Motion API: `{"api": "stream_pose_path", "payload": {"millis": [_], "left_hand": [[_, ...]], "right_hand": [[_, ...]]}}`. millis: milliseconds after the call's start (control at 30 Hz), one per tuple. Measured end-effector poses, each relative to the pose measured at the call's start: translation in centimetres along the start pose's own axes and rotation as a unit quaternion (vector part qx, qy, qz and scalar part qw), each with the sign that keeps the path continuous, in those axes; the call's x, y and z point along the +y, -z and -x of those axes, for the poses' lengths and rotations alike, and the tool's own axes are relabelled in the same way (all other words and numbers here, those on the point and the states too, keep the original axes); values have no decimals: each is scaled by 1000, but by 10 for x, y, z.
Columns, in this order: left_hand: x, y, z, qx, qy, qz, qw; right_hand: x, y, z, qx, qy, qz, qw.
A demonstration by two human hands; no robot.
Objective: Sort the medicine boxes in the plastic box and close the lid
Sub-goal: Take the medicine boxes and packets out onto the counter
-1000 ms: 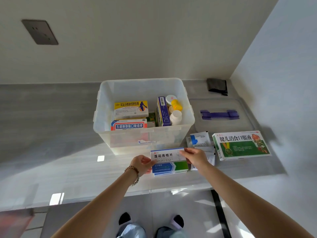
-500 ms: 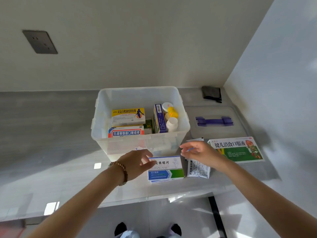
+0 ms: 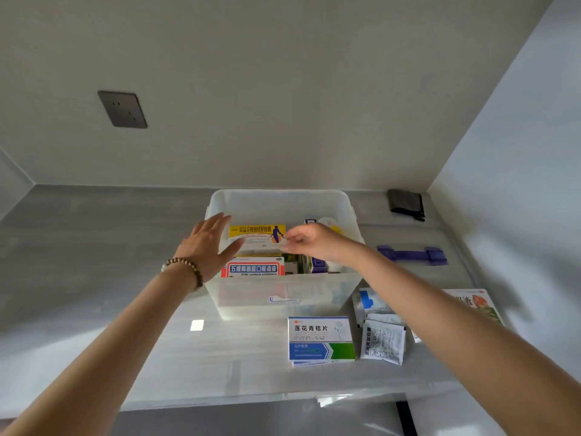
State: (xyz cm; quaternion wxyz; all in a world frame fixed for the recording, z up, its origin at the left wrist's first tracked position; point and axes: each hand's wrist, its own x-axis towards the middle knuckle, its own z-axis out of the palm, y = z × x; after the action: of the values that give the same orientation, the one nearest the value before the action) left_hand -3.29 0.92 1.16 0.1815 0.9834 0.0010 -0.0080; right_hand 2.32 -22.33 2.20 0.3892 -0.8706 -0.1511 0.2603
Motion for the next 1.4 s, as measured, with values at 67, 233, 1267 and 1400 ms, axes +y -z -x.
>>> {"api": "stream_pose_path", "payload": {"millis": [67,233,1267,1400], "left_hand": [[-9,-11,-1,-2,10,4,1000],[-15,-28,2,48,13,25,998],[-14,-28,2,66,-19,8,998],[15,-12,5,92,-7,134,987]], "right_hand": [[5,-12,-18,-30,-50,25,998],[17,-28,-50,-87,-149,48,984],[14,-9,-50,61,8,-211,976],[-2,21,-14,88,27,-239,967]]}}
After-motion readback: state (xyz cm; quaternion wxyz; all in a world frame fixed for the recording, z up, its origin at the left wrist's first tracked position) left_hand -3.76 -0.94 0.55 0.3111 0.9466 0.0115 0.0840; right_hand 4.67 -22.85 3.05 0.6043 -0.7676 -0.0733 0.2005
